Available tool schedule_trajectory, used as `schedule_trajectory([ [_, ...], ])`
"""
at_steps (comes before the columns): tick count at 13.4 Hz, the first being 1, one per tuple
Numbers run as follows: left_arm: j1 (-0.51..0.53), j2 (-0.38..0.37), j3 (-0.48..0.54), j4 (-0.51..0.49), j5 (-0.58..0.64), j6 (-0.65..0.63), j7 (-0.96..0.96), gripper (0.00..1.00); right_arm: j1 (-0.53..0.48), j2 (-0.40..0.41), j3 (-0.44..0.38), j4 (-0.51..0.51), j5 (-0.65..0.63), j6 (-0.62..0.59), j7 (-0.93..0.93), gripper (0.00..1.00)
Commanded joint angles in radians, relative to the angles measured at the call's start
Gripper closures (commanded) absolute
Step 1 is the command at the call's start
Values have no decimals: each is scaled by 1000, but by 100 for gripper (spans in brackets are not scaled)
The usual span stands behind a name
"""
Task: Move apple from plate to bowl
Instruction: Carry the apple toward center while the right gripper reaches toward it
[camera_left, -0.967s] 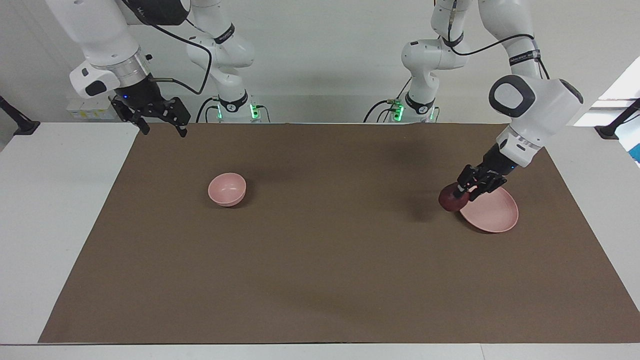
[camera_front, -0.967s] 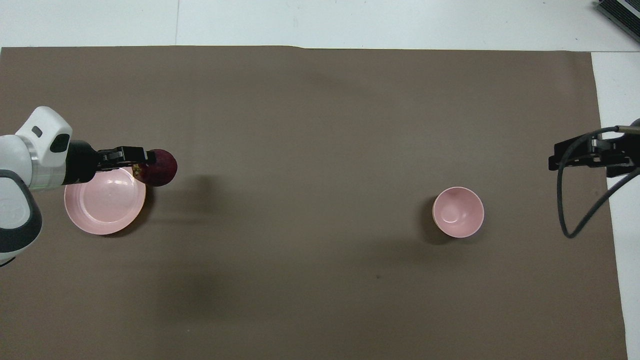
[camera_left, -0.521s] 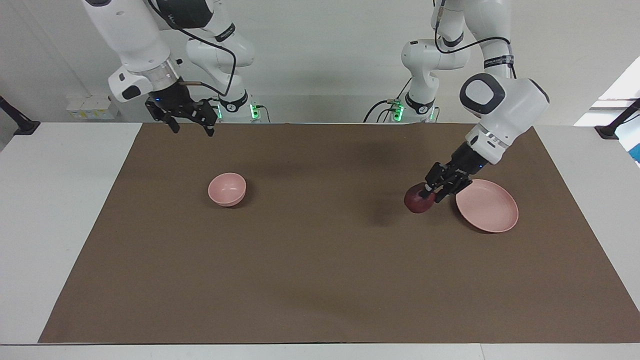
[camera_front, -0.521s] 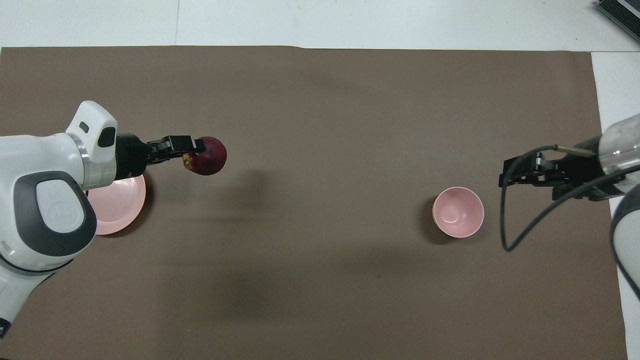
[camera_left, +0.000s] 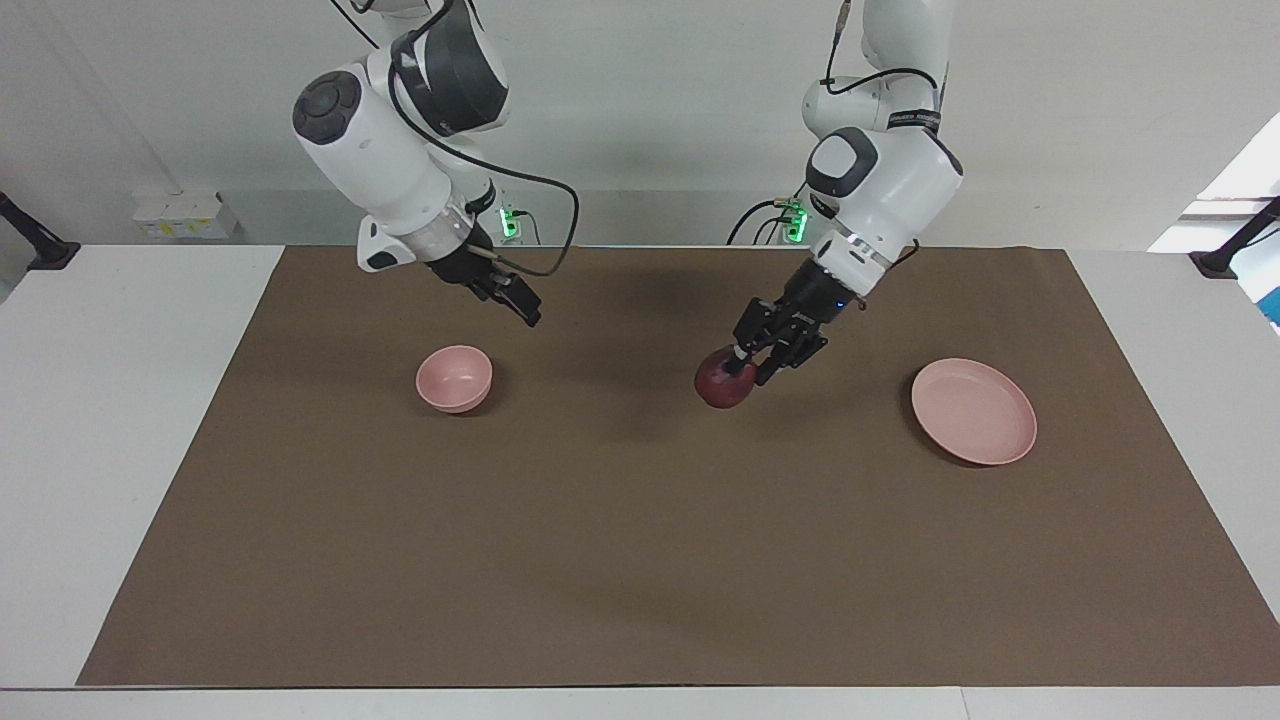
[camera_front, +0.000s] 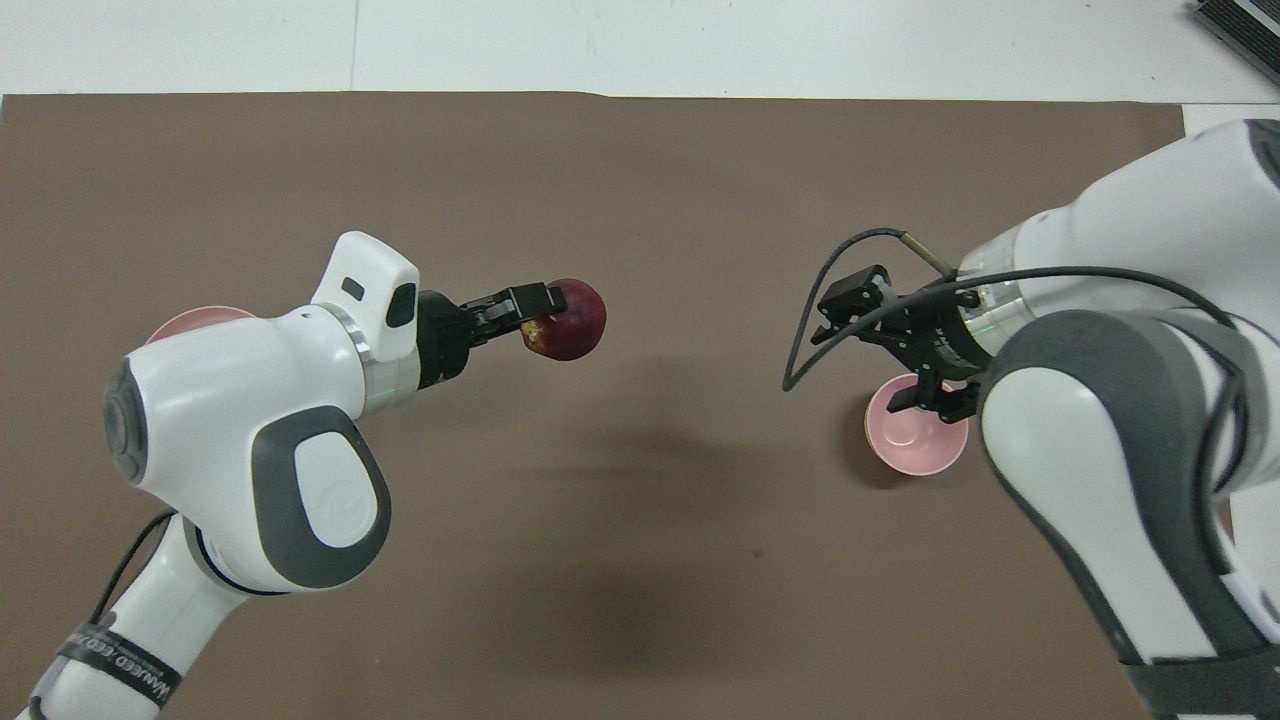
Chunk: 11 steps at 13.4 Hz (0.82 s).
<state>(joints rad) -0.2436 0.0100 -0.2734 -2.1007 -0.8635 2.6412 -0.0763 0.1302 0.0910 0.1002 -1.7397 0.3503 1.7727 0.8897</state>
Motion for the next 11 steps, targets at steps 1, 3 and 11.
schedule_trajectory([
  [1,-60,-16,11,-15,-22,46,-43,100,63,55,-1,11,56,95,151,0],
  [3,-91,-18,11,-15,-22,68,-80,100,109,75,-1,34,65,149,202,0],
  [11,-143,-53,11,-58,-22,60,-102,100,218,174,-1,69,111,313,400,0],
])
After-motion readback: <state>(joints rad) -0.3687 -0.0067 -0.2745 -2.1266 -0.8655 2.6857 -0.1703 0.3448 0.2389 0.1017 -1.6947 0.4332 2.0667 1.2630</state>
